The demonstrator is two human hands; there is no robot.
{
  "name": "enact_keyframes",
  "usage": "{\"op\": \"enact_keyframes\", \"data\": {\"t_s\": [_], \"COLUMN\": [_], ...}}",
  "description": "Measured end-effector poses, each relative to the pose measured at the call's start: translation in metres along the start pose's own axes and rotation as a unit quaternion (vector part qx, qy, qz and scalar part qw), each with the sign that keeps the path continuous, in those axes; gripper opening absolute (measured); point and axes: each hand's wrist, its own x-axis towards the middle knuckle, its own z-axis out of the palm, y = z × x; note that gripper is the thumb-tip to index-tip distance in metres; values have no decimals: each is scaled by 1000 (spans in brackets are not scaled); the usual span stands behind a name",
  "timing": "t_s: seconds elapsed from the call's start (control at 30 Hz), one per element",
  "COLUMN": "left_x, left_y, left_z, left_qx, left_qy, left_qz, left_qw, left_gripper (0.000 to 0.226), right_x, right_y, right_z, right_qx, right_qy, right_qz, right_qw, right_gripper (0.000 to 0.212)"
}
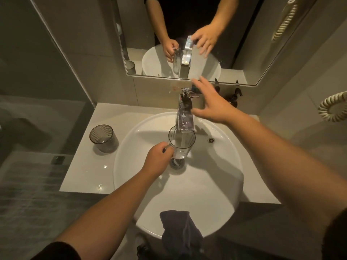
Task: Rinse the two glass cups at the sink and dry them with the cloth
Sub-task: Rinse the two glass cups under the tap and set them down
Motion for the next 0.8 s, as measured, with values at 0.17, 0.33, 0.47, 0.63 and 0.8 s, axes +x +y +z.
{"op": "enact_keyframes", "data": {"t_s": [0.17,0.33,0.47,0.63,0.8], "left_x": [0,-1,0,3,10], "left_y": [0,-1,-6,-6,2], "left_z": [-6,-4,-3,-7,0], "left_qx": [12,5,-28,-105,-196], "left_qy": [4,-8,-21,-21,-15], "left_qz": [16,22,25,-13,-87], "left_qw": [1000,1000,999,994,977], "left_gripper": [41,40,44,21,19], "right_x": [-78,-79,-63,-56,-57], "right_y": [48,49,41,46,39], "right_z": [63,115,128,136,139], "right_qx": [129,247,311,351,440], "right_qy": [-58,-130,-112,-99,-78], "right_qz": [133,132,109,138,157], "right_qw": [981,951,937,921,881], "right_gripper": [103,120,111,96,56]}}
